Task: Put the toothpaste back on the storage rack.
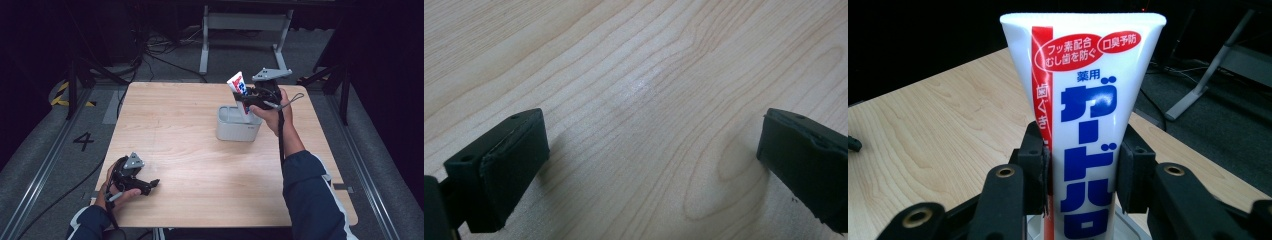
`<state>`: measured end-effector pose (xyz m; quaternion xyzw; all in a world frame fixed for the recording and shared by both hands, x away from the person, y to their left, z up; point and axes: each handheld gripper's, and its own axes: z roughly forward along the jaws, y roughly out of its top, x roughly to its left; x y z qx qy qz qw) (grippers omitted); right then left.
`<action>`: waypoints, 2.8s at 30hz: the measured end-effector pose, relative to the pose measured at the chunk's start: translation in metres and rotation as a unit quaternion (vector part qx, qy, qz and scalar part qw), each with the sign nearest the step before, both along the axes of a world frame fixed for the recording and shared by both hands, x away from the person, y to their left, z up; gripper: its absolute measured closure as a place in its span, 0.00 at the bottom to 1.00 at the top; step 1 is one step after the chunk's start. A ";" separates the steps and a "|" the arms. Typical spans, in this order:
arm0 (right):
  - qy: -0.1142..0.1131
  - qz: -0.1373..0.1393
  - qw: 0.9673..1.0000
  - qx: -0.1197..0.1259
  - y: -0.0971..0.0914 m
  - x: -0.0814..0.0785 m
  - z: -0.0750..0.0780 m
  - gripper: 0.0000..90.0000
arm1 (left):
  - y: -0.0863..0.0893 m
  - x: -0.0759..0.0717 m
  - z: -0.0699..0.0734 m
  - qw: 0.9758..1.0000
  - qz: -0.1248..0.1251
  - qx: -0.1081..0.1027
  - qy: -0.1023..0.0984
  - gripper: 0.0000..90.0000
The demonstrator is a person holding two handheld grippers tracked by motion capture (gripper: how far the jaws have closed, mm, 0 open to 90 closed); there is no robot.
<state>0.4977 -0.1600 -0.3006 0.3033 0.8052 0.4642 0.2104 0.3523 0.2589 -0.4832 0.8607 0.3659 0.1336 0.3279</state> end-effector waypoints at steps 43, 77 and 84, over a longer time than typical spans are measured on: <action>0.018 -0.031 0.999 0.004 0.004 0.018 -0.032 0.70 | 0.000 0.000 0.000 1.000 0.001 -0.001 -0.002 0.01; 0.030 -0.015 0.998 -0.044 -0.016 0.001 -0.067 0.68 | 0.000 0.000 0.000 1.000 -0.001 0.000 -0.002 0.01; 0.034 -0.015 0.998 -0.049 -0.017 0.000 -0.073 0.68 | 0.000 0.000 0.000 1.000 -0.001 0.000 -0.002 0.01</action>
